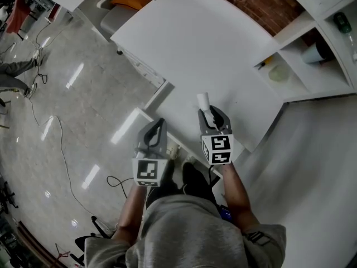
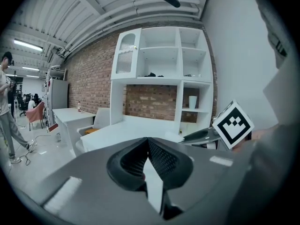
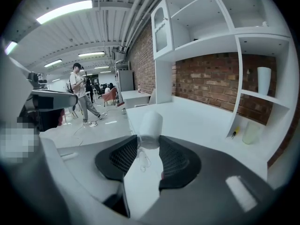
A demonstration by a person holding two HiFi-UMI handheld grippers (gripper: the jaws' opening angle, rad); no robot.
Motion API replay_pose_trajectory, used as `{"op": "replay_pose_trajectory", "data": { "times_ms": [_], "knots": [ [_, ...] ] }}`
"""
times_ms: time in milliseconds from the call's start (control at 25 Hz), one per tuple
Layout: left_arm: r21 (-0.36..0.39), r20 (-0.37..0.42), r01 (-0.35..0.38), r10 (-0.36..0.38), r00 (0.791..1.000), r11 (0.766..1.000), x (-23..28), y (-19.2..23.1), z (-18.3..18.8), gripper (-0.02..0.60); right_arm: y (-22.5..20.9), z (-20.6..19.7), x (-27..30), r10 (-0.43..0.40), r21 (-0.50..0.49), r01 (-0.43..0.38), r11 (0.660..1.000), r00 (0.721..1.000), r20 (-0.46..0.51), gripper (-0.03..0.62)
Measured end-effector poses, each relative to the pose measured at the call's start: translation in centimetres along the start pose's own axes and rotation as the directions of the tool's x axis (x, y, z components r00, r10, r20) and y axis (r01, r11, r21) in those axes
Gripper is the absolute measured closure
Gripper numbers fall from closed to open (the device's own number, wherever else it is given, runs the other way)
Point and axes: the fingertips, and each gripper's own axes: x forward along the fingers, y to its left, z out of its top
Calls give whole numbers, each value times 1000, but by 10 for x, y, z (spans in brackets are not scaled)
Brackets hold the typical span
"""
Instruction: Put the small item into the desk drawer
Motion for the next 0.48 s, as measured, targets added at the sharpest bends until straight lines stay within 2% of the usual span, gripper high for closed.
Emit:
{"op": "replay_pose_trajectory", "data": {
  "times_ms": [480],
  "knots": [
    [-53,-42,-86,84,996,995,-7,31,-32,569,39,-23,40,118,-23,-120,993,991,-67,444]
  ]
}}
